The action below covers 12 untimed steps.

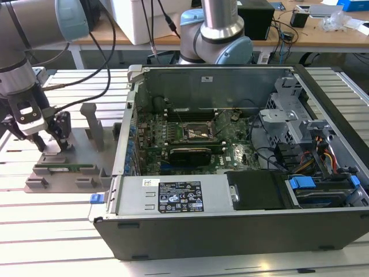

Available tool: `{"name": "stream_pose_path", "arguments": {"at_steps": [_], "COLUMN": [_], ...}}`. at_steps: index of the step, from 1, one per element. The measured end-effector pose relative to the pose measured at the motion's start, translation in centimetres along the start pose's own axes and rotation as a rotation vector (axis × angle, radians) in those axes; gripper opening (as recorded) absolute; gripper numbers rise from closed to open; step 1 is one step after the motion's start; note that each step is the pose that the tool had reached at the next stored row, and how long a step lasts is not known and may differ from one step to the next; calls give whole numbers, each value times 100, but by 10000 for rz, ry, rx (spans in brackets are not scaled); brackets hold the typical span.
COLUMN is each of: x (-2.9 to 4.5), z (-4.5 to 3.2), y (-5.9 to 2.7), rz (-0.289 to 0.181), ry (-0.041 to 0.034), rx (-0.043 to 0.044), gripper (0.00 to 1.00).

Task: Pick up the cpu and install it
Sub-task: 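Pick up the cpu and move it towards the insertion slot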

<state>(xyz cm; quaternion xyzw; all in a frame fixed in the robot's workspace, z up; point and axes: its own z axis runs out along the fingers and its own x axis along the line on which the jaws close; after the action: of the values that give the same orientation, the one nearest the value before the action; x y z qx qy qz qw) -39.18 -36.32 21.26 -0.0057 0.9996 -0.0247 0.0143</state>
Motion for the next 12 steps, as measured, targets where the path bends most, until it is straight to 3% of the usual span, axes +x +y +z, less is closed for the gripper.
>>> {"name": "stream_pose_path", "arguments": {"at_steps": [12], "x": [-7], "z": [-272], "y": [2], "rz": [1], "ry": [0], "rx": [0], "gripper": [55]}}
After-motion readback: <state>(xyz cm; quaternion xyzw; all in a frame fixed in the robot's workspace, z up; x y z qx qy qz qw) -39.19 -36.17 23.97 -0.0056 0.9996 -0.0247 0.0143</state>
